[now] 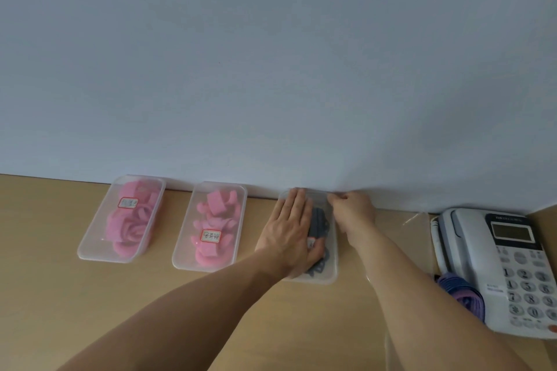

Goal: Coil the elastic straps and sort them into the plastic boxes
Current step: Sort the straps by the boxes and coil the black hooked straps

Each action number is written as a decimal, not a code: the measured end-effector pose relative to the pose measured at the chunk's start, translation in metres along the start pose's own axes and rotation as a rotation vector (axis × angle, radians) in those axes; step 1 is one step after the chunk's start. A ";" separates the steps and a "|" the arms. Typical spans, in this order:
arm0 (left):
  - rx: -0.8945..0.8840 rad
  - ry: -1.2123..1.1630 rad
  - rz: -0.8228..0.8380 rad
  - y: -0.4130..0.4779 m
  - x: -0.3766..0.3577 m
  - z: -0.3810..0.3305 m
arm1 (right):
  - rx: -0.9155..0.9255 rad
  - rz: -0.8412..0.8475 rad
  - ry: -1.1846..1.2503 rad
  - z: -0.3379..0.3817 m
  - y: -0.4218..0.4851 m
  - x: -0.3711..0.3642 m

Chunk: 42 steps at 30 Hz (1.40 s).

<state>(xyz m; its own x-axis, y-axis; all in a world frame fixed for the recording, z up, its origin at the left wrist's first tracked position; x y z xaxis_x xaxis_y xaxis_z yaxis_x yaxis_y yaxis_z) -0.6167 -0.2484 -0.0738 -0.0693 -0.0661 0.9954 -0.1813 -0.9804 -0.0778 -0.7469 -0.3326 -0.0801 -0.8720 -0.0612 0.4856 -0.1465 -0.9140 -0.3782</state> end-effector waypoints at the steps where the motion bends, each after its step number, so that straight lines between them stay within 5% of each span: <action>1: -0.004 0.002 0.000 0.000 0.000 0.000 | -0.050 0.014 0.091 -0.002 -0.001 0.000; 4: -0.005 0.006 0.010 -0.001 -0.001 -0.001 | -0.150 0.053 0.270 -0.008 -0.009 0.002; 22: -0.024 0.080 0.038 0.003 -0.009 -0.001 | -0.158 0.002 0.254 -0.055 -0.103 0.015; 34: -0.035 0.092 0.044 0.002 -0.003 -0.003 | -0.192 0.078 0.525 -0.076 -0.131 0.009; 42: -0.022 0.115 0.091 0.004 0.004 -0.005 | -0.192 0.171 0.480 -0.084 -0.130 0.004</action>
<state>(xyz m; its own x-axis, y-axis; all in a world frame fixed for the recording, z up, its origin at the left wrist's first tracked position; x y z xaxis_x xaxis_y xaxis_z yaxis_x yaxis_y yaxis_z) -0.6230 -0.2517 -0.0709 -0.1984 -0.1320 0.9712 -0.1901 -0.9669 -0.1703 -0.7707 -0.1803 -0.0951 -0.9996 0.0285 0.0072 -0.0274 -0.8148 -0.5791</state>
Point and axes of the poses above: each hand's wrist, its own y-axis towards the middle knuckle, its own x-axis out of the back of the hand, z = x × y, the point moved 7 cm from there along y, towards the middle knuckle, and after that the axes turned 9 degrees about y, right-handed, at the moved point
